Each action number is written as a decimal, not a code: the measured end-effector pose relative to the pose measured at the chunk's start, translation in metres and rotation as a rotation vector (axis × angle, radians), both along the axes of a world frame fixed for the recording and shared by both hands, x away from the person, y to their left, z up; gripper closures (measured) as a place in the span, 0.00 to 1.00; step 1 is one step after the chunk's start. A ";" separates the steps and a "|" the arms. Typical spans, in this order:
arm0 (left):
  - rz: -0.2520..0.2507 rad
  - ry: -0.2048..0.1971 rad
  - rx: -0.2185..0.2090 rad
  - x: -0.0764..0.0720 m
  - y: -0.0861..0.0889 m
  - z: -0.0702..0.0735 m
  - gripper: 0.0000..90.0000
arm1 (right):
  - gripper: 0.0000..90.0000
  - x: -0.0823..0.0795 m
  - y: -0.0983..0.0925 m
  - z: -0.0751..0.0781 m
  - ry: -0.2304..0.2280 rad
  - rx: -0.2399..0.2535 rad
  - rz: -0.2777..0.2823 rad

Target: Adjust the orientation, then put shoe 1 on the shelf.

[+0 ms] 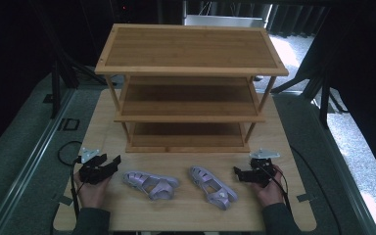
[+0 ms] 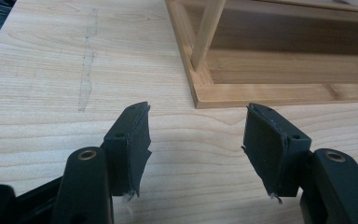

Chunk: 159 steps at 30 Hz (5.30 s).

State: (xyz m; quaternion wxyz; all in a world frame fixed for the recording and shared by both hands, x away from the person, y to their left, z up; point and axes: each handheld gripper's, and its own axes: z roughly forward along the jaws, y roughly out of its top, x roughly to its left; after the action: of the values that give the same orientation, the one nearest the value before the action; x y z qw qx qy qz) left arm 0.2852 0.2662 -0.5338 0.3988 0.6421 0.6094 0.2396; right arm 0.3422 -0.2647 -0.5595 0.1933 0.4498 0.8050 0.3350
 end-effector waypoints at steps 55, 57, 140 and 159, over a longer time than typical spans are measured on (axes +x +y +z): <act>-0.340 -0.063 0.081 -0.067 -0.058 0.027 0.74 | 0.11 -0.003 0.000 0.000 0.000 0.001 0.000; -0.340 -0.066 0.089 -0.064 -0.059 0.027 0.74 | 0.11 -0.003 0.000 0.000 0.000 0.001 0.000; -0.327 0.023 0.074 -0.036 -0.070 0.035 0.64 | 0.11 -0.003 0.000 0.000 0.001 0.002 0.003; -0.398 0.033 0.074 -0.041 -0.080 0.027 0.58 | 0.11 -0.003 0.000 0.000 0.001 0.002 0.003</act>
State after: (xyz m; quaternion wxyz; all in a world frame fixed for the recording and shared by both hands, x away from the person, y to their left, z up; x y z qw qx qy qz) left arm 0.2446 0.1860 -0.5068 0.4044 0.7679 0.4677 0.1676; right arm 0.3393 -0.2646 -0.5595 0.1921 0.4490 0.8054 0.3358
